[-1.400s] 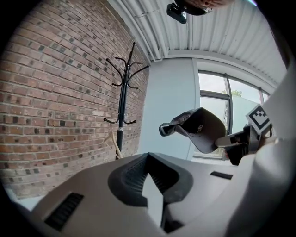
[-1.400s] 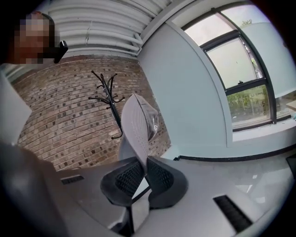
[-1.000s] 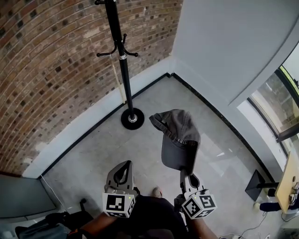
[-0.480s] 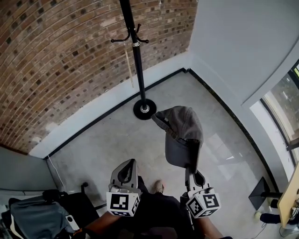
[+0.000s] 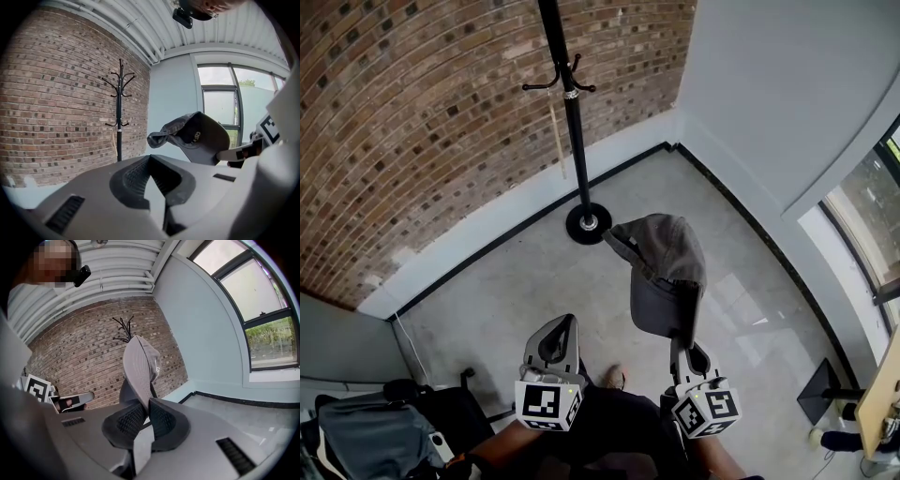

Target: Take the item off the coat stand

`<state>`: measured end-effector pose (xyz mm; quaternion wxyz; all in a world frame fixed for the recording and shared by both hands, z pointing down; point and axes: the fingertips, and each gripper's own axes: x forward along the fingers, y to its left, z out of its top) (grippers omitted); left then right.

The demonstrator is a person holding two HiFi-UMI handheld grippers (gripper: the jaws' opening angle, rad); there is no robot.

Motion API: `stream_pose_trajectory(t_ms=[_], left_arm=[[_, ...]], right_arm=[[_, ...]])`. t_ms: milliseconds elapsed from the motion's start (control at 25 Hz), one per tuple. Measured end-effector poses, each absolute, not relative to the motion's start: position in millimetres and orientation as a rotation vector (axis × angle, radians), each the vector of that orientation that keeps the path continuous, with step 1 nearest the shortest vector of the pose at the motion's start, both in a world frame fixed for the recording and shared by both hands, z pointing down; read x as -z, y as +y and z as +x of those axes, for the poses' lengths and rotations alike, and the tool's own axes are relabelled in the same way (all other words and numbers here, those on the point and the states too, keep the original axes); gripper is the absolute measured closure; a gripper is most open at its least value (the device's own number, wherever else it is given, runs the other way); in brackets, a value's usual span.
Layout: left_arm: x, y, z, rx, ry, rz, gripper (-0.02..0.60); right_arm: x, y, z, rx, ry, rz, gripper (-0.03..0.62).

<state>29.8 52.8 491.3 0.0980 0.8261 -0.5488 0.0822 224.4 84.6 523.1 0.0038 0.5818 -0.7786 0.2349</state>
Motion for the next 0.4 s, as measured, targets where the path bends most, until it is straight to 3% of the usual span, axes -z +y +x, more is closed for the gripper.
stream_pose_trajectory(t_ms=[400], left_arm=[[-484,63,39,-0.243,-1.617,2.470,0.555]], right_arm=[[-516,95,233,-0.722,-2.443,1.847,0.562]])
